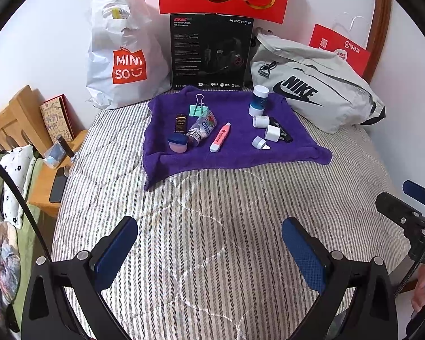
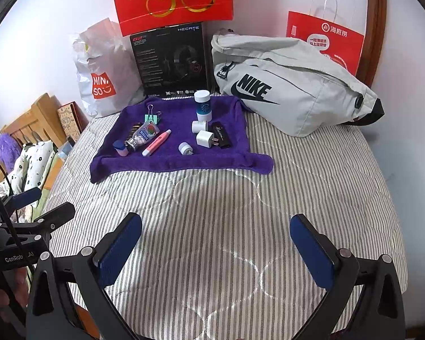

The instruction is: Organize rigid objects

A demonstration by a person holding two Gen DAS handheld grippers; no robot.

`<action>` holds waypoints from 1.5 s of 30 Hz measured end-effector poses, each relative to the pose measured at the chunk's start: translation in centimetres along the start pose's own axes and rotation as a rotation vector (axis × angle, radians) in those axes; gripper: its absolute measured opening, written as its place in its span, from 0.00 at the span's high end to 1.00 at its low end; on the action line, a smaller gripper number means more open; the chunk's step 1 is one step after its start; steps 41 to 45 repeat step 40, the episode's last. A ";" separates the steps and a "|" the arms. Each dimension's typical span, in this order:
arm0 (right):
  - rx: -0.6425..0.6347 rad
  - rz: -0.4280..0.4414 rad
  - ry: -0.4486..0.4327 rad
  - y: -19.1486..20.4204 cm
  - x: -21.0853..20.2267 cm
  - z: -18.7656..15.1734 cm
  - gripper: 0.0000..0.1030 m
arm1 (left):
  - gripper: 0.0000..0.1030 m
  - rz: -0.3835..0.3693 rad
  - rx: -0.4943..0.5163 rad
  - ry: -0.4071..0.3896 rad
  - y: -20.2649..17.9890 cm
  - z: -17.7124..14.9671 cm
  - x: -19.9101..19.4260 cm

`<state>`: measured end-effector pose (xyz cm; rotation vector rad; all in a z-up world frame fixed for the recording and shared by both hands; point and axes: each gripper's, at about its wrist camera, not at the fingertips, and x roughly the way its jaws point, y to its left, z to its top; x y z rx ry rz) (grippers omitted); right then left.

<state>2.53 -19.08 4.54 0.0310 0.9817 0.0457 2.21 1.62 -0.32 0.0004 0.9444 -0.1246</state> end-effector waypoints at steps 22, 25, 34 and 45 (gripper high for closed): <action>-0.003 -0.006 -0.005 -0.2 -0.5 -0.1 0.00 | 0.00 0.010 0.005 -0.001 -0.2 0.0 -0.3; -0.004 -0.008 -0.006 -0.2 -0.4 0.0 0.00 | 0.00 0.006 0.007 0.000 -0.2 0.0 -0.3; -0.005 -0.007 -0.005 -0.4 -0.5 0.0 0.00 | 0.00 0.003 0.015 -0.008 -0.2 0.3 -0.6; -0.007 -0.008 -0.008 -0.3 -0.7 0.0 0.00 | 0.00 0.010 0.018 -0.010 -0.2 0.5 -0.7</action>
